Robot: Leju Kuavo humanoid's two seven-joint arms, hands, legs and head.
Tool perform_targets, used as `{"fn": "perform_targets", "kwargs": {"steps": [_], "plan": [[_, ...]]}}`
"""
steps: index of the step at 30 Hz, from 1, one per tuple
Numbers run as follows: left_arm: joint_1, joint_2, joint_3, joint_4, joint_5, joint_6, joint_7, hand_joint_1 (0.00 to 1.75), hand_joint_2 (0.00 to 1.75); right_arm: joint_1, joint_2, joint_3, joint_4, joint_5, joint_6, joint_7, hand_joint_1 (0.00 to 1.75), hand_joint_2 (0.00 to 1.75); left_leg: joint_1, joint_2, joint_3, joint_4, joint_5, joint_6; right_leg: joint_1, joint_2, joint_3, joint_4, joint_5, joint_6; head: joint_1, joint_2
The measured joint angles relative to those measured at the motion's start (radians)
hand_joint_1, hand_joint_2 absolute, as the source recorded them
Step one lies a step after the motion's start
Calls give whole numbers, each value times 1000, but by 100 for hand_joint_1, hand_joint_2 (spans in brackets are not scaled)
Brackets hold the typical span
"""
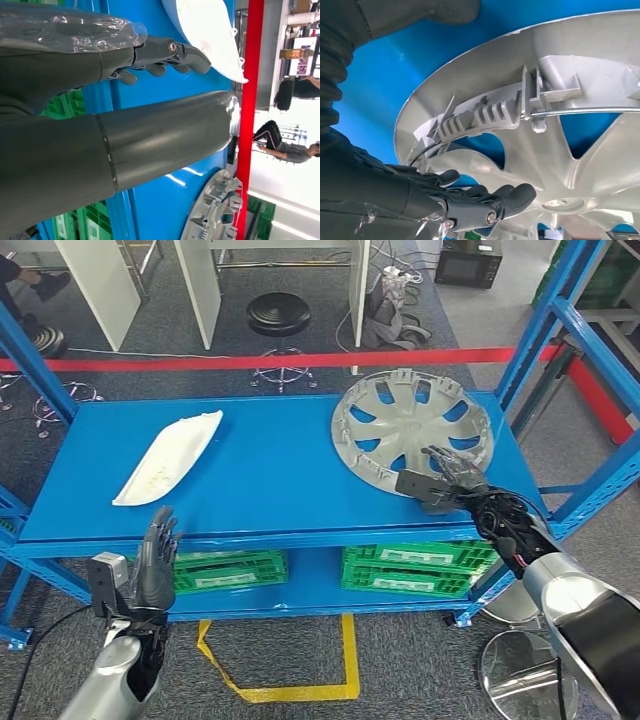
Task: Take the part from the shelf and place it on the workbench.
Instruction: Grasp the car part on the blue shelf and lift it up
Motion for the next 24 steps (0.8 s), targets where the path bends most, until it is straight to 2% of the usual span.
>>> {"fn": "perform_targets", "kwargs": {"steps": [1, 5, 24], "plan": [[0, 0, 0, 0, 0, 0, 0, 0, 0, 0, 0, 0, 1, 0, 0, 0, 0, 175, 0, 0, 0, 0, 0, 0, 0, 0, 0, 0, 0, 0, 0, 0], [0, 0, 0, 0, 2, 0, -1, 0, 0, -3, 0, 1, 9, 1, 0, -8, 173, 175, 0, 0, 0, 0, 0, 0, 0, 0, 0, 0, 0, 0, 0, 0], [4, 6, 0, 0, 24, 1, -7, 0, 0, -21, 0, 10, 59, -12, 22, -69, 175, 175, 0, 0, 0, 0, 0, 0, 0, -1, 1, 0, 0, 0, 1, 0]]}}
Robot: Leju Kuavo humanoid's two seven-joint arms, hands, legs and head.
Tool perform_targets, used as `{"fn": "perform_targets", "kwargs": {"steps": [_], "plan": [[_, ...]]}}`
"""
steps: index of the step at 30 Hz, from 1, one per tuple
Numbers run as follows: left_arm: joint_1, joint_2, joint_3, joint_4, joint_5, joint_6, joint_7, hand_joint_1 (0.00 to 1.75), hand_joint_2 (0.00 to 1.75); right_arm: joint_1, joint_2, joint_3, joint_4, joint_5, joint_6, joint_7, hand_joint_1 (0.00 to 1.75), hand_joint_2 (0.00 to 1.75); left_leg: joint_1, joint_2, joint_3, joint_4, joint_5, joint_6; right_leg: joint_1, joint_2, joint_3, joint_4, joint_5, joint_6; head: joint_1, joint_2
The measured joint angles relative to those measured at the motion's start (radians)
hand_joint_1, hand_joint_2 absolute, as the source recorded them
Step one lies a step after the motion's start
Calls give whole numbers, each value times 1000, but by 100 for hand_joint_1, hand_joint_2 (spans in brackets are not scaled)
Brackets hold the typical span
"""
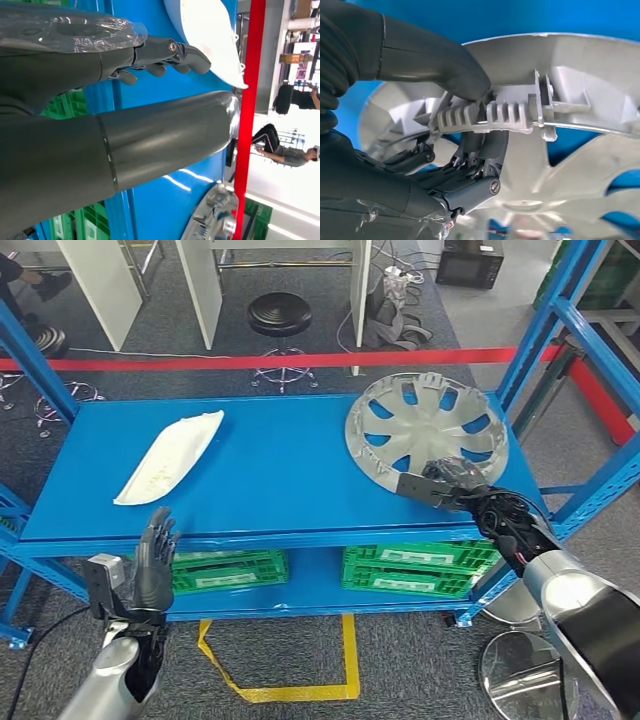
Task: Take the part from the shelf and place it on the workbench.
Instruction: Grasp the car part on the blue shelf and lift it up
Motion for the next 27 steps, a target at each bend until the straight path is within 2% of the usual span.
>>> {"fn": "perform_targets", "kwargs": {"steps": [27], "plan": [[-3, 8, 0, 0, 17, 5, -10, 0, 0, -20, 0, -25, 15, -96, 77, -26, 175, 175, 0, 0, 0, 0, 0, 0, 0, 0, 0, 0, 0, 0, 0, 0]]}}
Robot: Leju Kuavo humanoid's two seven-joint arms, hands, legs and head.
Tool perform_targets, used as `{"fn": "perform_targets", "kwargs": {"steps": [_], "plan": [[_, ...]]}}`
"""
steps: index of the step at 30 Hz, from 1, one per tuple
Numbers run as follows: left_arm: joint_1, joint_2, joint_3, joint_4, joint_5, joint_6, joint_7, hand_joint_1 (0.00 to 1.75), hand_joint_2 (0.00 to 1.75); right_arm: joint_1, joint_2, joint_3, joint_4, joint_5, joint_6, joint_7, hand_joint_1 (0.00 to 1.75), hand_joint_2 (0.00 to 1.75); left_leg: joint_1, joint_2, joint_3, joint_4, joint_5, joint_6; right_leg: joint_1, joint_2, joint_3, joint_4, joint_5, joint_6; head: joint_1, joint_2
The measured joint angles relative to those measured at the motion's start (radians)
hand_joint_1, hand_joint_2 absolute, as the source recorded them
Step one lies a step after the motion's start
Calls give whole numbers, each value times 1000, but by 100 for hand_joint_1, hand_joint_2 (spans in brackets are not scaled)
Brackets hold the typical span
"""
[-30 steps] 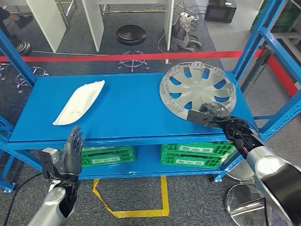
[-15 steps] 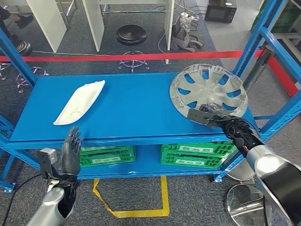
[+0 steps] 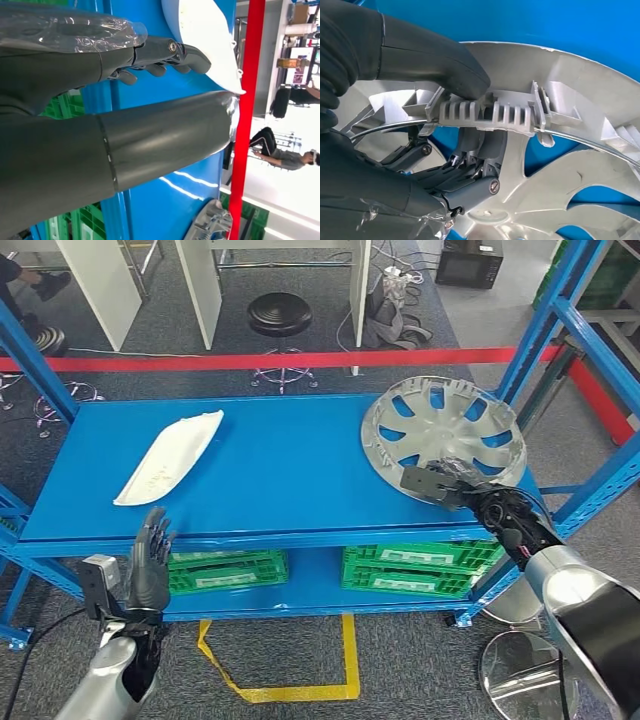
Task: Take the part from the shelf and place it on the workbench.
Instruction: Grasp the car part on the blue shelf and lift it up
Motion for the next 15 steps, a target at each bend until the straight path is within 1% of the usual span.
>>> {"fn": "perform_targets", "kwargs": {"steps": [10, 15], "plan": [[-9, 0, 0, 12, 0, -8, -15, 0, 0, -25, 15, -29, -20, -111, 87, -1, 175, 175, 0, 0, -1, 0, 0, 0, 0, -1, 0, 0, 0, 0, 0, 0], [-9, 0, 0, 19, 0, -6, -19, 0, 0, -37, 27, -46, -68, -235, 162, 20, 175, 175, 0, 1, -1, 0, 0, 0, 0, 0, -1, 0, 0, 0, 0, 0]]}}
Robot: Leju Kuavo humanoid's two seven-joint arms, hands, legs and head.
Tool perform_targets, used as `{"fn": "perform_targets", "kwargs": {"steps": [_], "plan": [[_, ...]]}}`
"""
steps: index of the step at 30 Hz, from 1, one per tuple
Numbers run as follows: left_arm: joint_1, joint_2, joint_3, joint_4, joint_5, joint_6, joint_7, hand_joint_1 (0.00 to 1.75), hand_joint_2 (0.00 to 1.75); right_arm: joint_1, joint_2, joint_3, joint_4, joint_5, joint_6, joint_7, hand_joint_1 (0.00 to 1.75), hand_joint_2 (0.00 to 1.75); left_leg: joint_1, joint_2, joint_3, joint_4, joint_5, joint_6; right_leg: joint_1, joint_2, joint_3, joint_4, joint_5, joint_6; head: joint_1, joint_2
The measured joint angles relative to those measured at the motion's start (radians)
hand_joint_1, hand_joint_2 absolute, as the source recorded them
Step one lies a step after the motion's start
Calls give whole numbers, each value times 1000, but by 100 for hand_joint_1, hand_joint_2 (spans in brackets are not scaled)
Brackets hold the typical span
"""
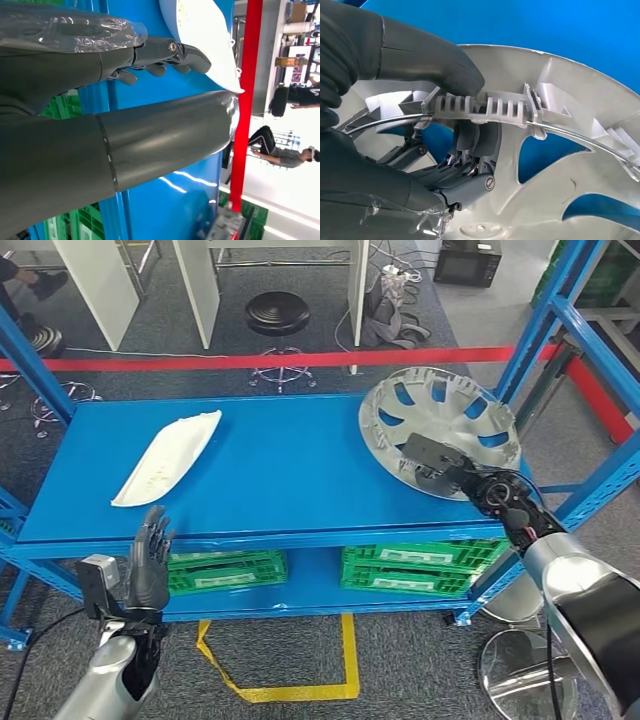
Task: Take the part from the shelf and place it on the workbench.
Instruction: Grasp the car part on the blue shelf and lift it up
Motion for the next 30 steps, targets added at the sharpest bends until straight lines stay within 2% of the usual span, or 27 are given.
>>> {"fn": "perform_targets", "kwargs": {"steps": [5, 10, 19, 30], "plan": [[3, 0, 0, 1, 0, 14, -4, 0, 0, 0, 5, -1, -95, -175, 53, 70, 175, 175, 0, 0, 0, 0, 0, 0, 0, 0, 0, 0, 0, 0, 0, 0], [14, 1, 0, -1, 0, 33, -3, 0, 0, 7, 7, 5, -199, -320, 60, 131, 175, 175, 0, 0, 1, 0, 0, 0, 1, 0, 0, 0, 0, 0, 0, 0], [26, 3, 0, -2, 0, 39, -2, 0, 0, 33, 7, 10, -313, -391, 56, 156, 175, 175, 0, 0, 0, 0, 0, 0, 0, 0, 0, 0, 0, 0, 0, 0], [34, 2, 0, -2, -2, 37, -15, 0, 0, 59, 7, 8, -422, -561, 25, 164, 175, 175, 1, 0, 0, 0, 0, 0, 0, 0, 0, 0, 0, 0, 0, 0]]}}
